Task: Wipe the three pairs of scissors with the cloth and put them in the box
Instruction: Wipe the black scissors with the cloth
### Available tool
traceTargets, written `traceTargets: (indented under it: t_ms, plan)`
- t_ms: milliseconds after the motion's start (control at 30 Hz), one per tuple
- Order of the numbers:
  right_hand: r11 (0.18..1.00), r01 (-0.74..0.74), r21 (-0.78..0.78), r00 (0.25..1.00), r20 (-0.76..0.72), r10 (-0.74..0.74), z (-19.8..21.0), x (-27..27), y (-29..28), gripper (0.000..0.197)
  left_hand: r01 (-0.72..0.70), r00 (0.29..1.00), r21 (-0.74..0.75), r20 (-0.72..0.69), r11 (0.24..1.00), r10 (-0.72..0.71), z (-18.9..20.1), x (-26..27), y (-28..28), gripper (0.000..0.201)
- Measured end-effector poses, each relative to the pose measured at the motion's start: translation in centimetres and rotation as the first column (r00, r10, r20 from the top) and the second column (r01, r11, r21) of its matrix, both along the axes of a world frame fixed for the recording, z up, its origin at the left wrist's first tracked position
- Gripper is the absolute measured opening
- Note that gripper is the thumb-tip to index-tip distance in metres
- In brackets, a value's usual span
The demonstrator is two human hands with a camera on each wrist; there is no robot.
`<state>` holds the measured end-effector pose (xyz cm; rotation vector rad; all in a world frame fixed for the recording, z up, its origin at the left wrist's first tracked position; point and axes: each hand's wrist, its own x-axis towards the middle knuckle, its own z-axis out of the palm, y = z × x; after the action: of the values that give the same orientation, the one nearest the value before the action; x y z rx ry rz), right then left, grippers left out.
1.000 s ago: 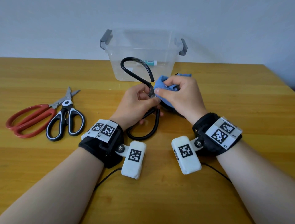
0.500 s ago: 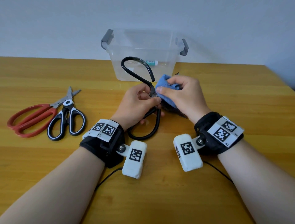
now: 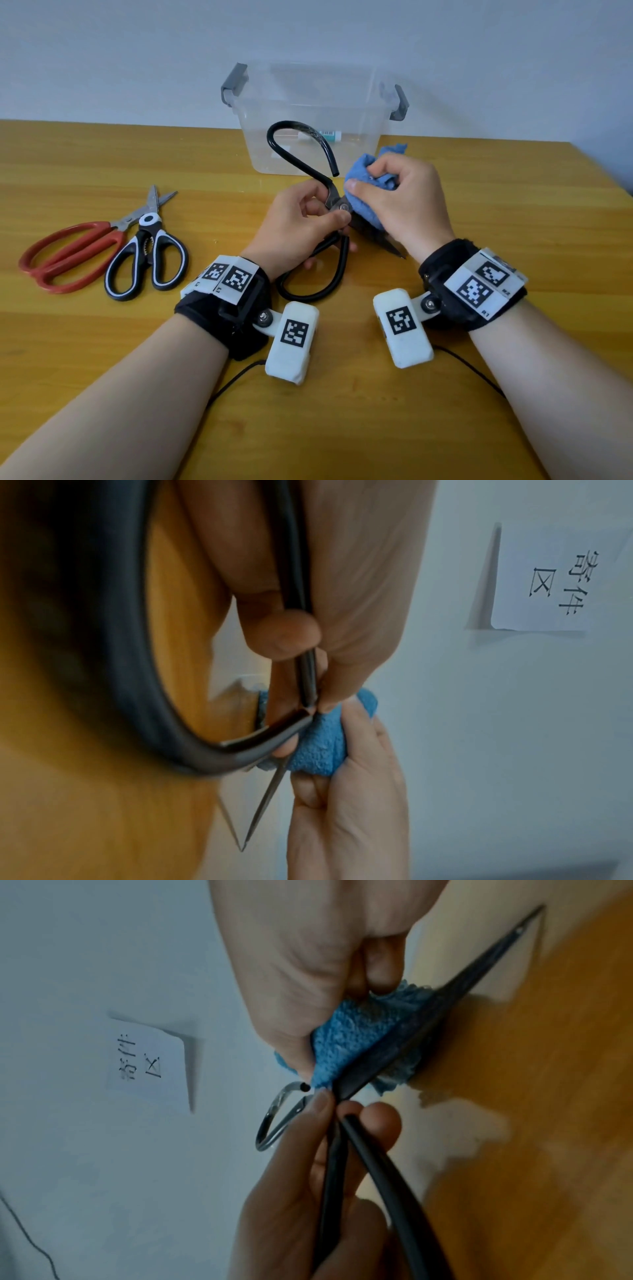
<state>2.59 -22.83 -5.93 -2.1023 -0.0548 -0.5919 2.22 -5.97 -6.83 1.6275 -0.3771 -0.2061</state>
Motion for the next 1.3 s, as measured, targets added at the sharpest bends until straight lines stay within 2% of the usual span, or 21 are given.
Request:
traceTargets:
  t_ms: [100,167,233,300,367,667,733,867,967,1067,1167,1300]
  plan:
    - [0.99,0.122,0.073,0.992,0.014,-0.123,0.0,0.4,-1.2,0.023,0.012,1.0,0.014,-0.021,1.0,-0.012,0.0,-0.1,-0.1,0.017]
    - [0.986,0.133,0.101,0.988,0.067,-0.14,0.4,0.2,-0.9,0.018,-0.004,1.0,0.012,-0.018,1.0,0.004,0.0,0.0,-0.1,0.02]
    - [0.998,0.042,0.048,0.995,0.086,-0.046,1.0,-0.3,-0.1,0.015,-0.032,0.999,0.011,-0.008,0.999,0.032,-0.1,0.1,-0.2,0.022]
    - [0.996,-0.065,-0.057,0.998,0.006,0.065,1.3,-0.7,0.9,0.016,-0.042,0.999,0.006,0.003,0.999,0.042,-0.1,0.1,-0.1,0.019]
    - [0.995,-0.074,-0.074,0.996,-0.052,0.071,1.0,-0.5,0.9,0.019,-0.031,0.999,0.001,0.013,1.0,0.031,-0.1,0.1,0.0,0.02]
    - [0.977,0.203,0.056,0.979,-0.006,-0.203,0.6,0.9,-2.2,0.024,-0.004,1.0,0.013,-0.011,1.0,0.005,-0.2,0.2,-0.1,0.021]
    - [0.987,0.151,0.062,0.988,0.012,-0.152,1.2,0.7,-2.0,0.028,-0.026,1.0,0.019,-0.012,0.999,0.027,-0.2,0.2,-0.1,0.022]
    - [0.986,-0.068,-0.153,0.997,-0.055,0.06,1.9,-0.1,-0.2,0.018,-0.04,0.999,0.018,-0.016,0.999,0.04,-0.1,0.1,-0.2,0.023]
    - [0.966,-0.161,-0.204,0.981,-0.136,0.135,1.7,-0.2,0.2,0.023,-0.027,1.0,0.014,-0.014,1.0,0.028,-0.1,0.1,-0.1,0.018]
    - [0.98,-0.152,-0.127,0.981,-0.144,0.133,1.6,0.1,-0.4,0.024,-0.015,1.0,0.008,0.012,1.0,0.015,-0.2,0.1,0.0,0.021]
    - [0.994,-0.075,-0.077,0.992,-0.11,0.067,1.1,0.3,-1.0,0.027,-0.004,1.0,0.001,0.021,1.0,0.004,-0.2,0.0,0.0,0.02]
    - [0.996,0.008,-0.091,0.998,-0.059,-0.014,1.4,0.4,-1.4,0.025,-0.009,1.0,0.002,0.008,1.0,0.009,-0.1,0.0,0.0,0.019]
